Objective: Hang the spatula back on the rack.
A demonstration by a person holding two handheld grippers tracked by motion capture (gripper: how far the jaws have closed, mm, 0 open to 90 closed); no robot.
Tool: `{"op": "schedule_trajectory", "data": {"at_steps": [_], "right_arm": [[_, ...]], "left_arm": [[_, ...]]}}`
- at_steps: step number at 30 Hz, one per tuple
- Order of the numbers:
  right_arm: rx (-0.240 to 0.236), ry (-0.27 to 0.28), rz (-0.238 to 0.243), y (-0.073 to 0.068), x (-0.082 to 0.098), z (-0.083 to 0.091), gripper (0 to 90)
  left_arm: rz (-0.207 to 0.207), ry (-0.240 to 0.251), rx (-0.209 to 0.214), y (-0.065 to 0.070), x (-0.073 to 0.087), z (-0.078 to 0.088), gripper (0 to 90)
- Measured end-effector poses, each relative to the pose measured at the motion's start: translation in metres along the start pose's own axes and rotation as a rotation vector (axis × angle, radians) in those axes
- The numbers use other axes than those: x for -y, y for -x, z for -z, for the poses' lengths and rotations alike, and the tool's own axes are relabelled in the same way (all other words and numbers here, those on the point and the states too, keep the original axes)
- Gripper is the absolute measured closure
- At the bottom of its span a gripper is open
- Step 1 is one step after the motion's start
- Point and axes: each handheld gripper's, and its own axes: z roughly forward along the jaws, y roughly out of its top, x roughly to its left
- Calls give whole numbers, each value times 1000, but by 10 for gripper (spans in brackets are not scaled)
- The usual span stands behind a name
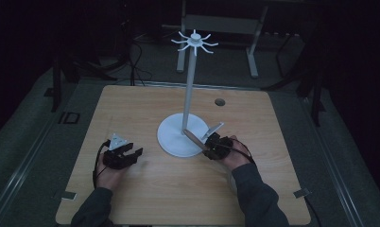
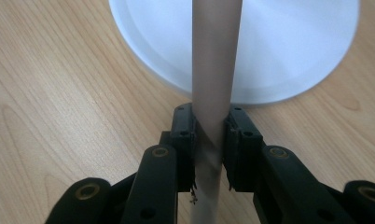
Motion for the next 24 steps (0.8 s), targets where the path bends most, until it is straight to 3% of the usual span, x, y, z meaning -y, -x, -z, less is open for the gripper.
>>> {"op": "schedule_trajectory", "data": {"at_steps": [7,12,24], "right_arm": [[22,56,-9,0,5,13,756],[40,139,-37,1,12,27,757],[88,281,-88,5,21,51,757]], "left_arm": [[0,2,-1,0,0,1,503],[-8,0,-3,1,0,0,503],[-4,2,-3,1,0,0,503]]}}
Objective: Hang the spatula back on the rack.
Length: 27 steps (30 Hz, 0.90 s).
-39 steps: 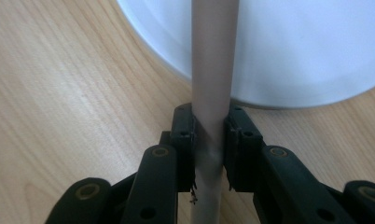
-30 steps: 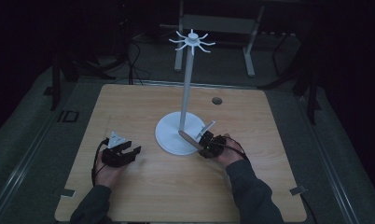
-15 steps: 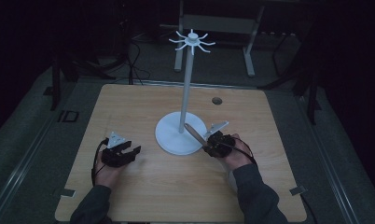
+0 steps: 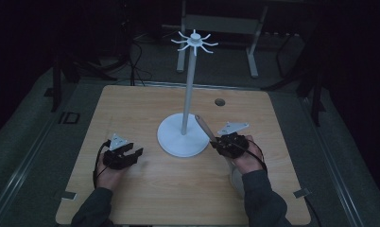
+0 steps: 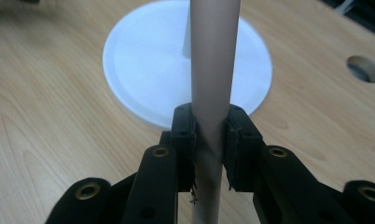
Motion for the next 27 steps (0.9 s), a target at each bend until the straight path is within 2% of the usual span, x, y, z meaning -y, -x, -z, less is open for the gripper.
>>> {"op": "schedule_trajectory", "data": {"at_steps": [8,12,27], "right_arm": [[30,79,-18,3,1,15,757],[45,136,-46,5,2,24,757],[70,247,-67,9,1,41,758]], "left_arm": [[-2,1,-1,0,0,0,503],[-3,1,0,0,0,0,503],[0,2,0,0,0,0,503]]}}
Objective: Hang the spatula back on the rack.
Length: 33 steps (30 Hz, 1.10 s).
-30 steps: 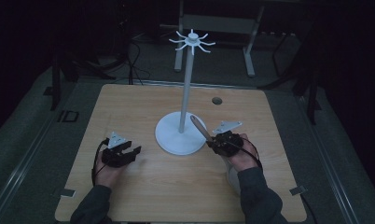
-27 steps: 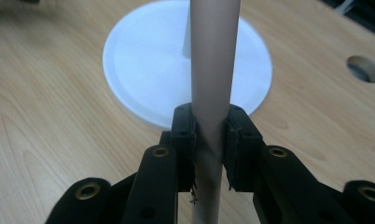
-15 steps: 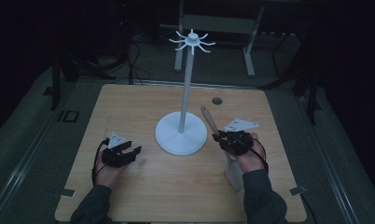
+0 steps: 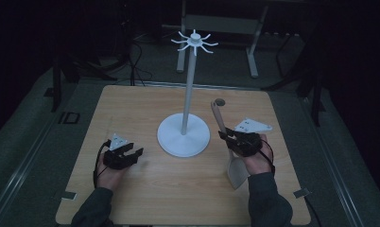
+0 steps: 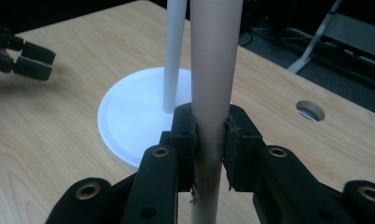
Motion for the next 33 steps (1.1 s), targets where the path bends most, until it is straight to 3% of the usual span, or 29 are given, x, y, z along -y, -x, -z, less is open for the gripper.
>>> {"op": "schedule_trajectory", "data": {"at_steps": [10,28,33], "right_arm": [[-3,62,-9,-1,-6,6,758],[-11,106,-2,-5,-18,8,758],[-12,135,-22,-2,-19,10,758]], "left_arm": [[0,0,0,-1,0,1,502],[4,0,-1,-1,0,1,503],[4,-1,1,-1,0,1,503]]}}
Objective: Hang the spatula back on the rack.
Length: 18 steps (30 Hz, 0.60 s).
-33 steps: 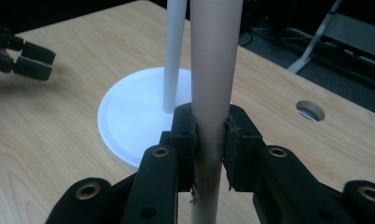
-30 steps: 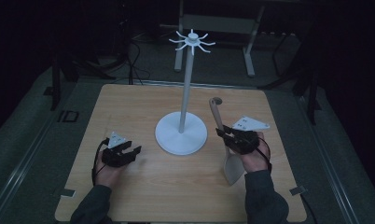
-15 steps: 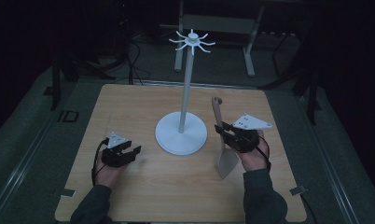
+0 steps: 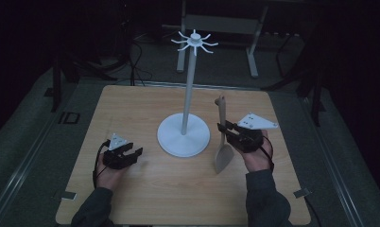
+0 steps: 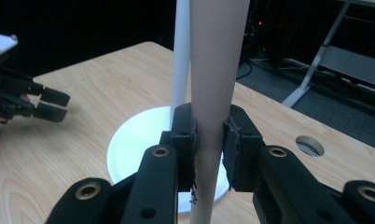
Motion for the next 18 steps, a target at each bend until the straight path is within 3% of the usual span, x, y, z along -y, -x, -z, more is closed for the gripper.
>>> {"op": "schedule_trajectory", "data": {"at_steps": [18], "right_arm": [[2,37,4,-2,-15,-1,758]], "left_arm": [[0,-1,-2,-1,0,1,502]]}}
